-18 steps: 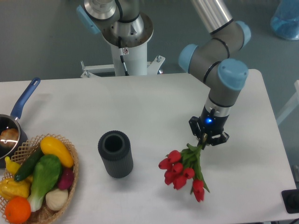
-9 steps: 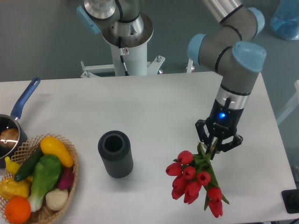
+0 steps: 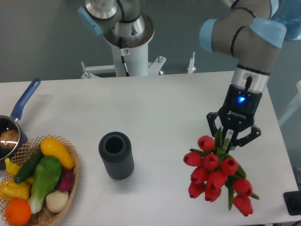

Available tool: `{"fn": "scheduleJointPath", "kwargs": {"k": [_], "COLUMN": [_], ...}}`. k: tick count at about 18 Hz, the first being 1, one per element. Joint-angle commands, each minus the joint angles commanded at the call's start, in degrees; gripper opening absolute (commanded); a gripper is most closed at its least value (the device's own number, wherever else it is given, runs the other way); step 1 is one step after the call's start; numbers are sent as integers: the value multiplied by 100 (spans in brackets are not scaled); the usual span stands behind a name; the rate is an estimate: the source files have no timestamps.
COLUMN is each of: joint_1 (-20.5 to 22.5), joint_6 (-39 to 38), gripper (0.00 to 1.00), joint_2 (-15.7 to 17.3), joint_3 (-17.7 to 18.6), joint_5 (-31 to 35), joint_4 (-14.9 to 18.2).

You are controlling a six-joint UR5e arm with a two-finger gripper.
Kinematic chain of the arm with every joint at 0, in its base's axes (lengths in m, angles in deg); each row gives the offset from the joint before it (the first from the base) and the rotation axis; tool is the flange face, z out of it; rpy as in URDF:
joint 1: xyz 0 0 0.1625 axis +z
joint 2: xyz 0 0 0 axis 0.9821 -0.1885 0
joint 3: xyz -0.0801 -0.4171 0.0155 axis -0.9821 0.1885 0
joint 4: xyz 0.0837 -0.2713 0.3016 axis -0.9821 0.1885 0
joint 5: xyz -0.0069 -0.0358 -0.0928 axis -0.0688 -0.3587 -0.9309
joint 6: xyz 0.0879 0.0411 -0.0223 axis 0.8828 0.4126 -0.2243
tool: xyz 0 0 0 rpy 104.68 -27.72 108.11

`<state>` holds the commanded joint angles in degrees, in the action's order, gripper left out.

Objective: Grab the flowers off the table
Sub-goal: 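Lift the gripped tulip bundle up off the table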

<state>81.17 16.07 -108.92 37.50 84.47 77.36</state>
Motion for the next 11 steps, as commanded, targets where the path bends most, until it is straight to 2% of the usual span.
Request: {"fn": "scheduleJointPath", "kwargs": {"k": [11], "joint_1": [238], "joint_6": [-123], "gripper": [16], "joint_2": [158], "joint_3": [0], "joint_5": [-404], "joint_4": [0]}}
